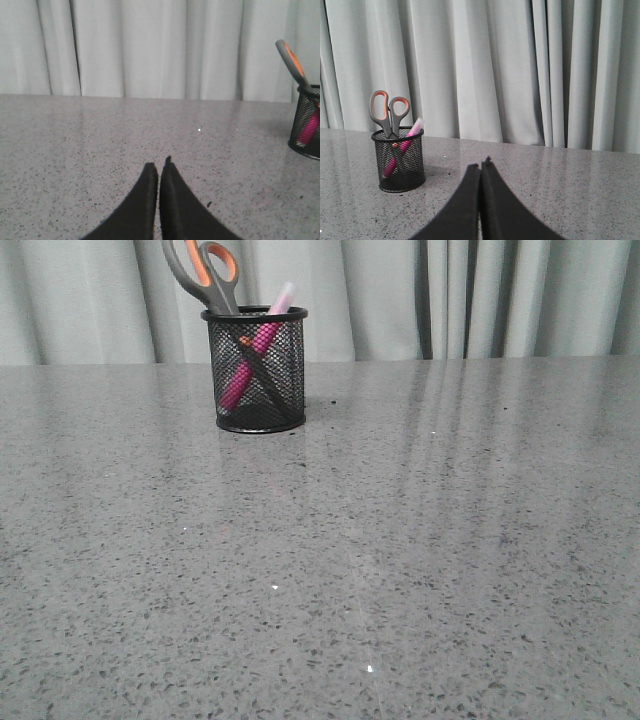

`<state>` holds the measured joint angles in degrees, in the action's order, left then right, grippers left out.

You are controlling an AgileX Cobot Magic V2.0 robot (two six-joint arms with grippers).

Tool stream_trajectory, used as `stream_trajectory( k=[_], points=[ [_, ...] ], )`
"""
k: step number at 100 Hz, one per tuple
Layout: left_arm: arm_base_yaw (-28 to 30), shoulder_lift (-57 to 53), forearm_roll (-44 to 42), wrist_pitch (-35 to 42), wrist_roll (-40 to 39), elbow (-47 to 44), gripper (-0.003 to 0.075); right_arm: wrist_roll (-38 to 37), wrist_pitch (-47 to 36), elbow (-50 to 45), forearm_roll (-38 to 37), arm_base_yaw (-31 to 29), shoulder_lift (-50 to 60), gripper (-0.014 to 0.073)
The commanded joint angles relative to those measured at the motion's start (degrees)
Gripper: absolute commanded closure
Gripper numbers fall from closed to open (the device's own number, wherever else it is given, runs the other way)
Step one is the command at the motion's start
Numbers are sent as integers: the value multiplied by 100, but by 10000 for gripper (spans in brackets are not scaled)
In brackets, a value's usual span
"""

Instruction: Put pen and scissors into bin

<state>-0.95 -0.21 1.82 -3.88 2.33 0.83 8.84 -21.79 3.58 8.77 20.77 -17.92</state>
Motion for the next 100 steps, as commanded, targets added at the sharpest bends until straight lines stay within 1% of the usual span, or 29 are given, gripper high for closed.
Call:
stream_trajectory(
  k=[1, 12, 17, 100],
  points=[
    [-151, -150, -182, 718, -172, -104, 739, 57, -388, 152, -33, -43, -24, 662],
    [-340, -184, -182, 768, -172, -345, 739, 57, -388, 152, -33, -43, -24, 662],
    [-386, -184, -182, 574, -172, -345, 739, 57, -388, 152, -33, -43, -24, 662],
    [-348, -184, -105, 511, -160, -345, 739, 57, -388, 152, -33, -43, -24, 662]
  ],
)
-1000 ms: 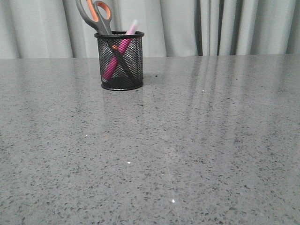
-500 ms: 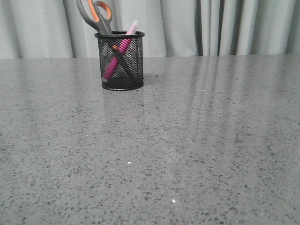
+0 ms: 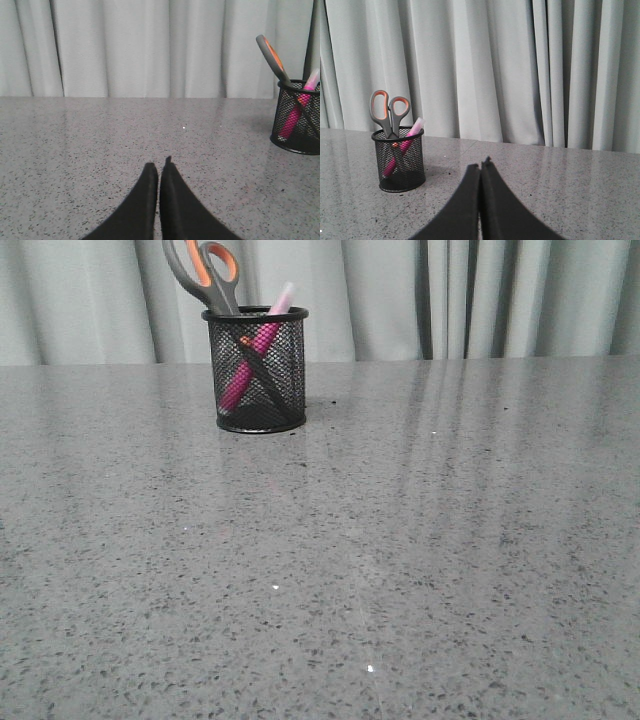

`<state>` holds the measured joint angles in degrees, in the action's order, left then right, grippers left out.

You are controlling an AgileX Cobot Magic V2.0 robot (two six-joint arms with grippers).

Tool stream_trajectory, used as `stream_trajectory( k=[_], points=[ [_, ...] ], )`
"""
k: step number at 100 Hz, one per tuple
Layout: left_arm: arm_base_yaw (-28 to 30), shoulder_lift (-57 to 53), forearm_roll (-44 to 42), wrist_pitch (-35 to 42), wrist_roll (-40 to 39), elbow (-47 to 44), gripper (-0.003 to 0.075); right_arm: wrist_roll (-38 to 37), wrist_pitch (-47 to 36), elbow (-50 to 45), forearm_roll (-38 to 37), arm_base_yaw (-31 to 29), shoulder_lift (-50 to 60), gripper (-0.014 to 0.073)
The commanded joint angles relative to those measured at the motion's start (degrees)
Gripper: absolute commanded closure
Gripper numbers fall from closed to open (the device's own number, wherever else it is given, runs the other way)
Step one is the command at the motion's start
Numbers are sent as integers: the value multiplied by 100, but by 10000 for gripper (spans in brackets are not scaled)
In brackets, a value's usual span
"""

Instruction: Put pen and scissors into bin

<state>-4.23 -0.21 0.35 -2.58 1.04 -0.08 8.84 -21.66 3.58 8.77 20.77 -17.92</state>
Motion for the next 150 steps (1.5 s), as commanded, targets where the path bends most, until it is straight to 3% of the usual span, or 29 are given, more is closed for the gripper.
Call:
stream_trajectory(
  k=[1, 33, 62, 74, 80, 102, 150],
  points=[
    [-21, -184, 42, 380, -31, -253, 739, 57, -400, 152, -33, -43, -24, 662],
    [-21, -184, 42, 380, -31, -253, 739, 169, -338, 23, -33, -85, -24, 662],
    [-21, -184, 42, 380, -31, -253, 739, 145, 1431, -96, -323, -995, 889, 662],
    [-21, -184, 42, 380, -31, -253, 739, 64, 1703, -324, -487, -1333, 1527, 662],
    [-21, -184, 42, 380, -31, -253, 739, -102, 1713, -512, -576, -1401, 1804, 662],
    [-21, -184, 42, 380, -31, -253, 739, -265, 3074, -507, -758, -1411, 1964, 662],
    [-11, -184, 42, 380, -31, -253, 739, -265, 2753, -496, -770, -1411, 1964, 662]
  ],
)
